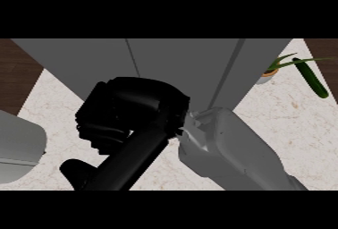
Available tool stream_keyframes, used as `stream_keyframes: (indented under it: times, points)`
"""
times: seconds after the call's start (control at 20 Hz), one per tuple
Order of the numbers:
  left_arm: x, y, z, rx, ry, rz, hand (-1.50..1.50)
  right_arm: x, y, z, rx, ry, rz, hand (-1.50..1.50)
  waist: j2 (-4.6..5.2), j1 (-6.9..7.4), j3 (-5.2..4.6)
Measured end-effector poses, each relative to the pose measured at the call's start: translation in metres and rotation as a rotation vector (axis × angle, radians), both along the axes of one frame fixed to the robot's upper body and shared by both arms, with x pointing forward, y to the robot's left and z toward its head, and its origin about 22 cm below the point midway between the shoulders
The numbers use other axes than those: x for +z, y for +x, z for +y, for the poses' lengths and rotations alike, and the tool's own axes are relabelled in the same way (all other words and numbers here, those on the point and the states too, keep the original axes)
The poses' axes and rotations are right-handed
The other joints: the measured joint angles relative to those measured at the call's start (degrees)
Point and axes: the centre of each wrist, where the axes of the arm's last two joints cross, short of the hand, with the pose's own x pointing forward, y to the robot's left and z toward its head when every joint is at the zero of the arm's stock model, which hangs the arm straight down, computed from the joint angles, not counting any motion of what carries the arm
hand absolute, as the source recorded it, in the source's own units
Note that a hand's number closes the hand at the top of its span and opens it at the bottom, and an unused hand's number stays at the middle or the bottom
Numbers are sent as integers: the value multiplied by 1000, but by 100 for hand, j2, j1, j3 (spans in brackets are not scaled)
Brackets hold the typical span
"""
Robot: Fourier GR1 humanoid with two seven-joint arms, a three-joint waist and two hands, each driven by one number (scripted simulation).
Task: Pick up the bottled water, place it into the cabinet and close the cabinet
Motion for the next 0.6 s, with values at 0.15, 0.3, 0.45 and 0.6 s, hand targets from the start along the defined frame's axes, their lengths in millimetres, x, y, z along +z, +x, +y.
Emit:
stream_keyframes:
  times: [0.15, 0.3, 0.45, 0.6]
  points:
    - [-1, -7, 2, 16, -1, 3, -150, -16, 20, -11, -33, 10, 27, 150, 2, -53, 3]
    - [0, -11, 7, 27, 1, 11, -150, -22, 41, -22, -81, 12, 47, 150, 3, -81, 3]
    - [-2, -16, 4, 34, -3, 14, -150, -32, 57, -35, -143, 23, 47, 150, 2, -96, -1]
    - [-3, -13, 3, 31, -5, 7, -150, -37, 68, -37, -158, 36, 6, 150, -19, -91, -14]
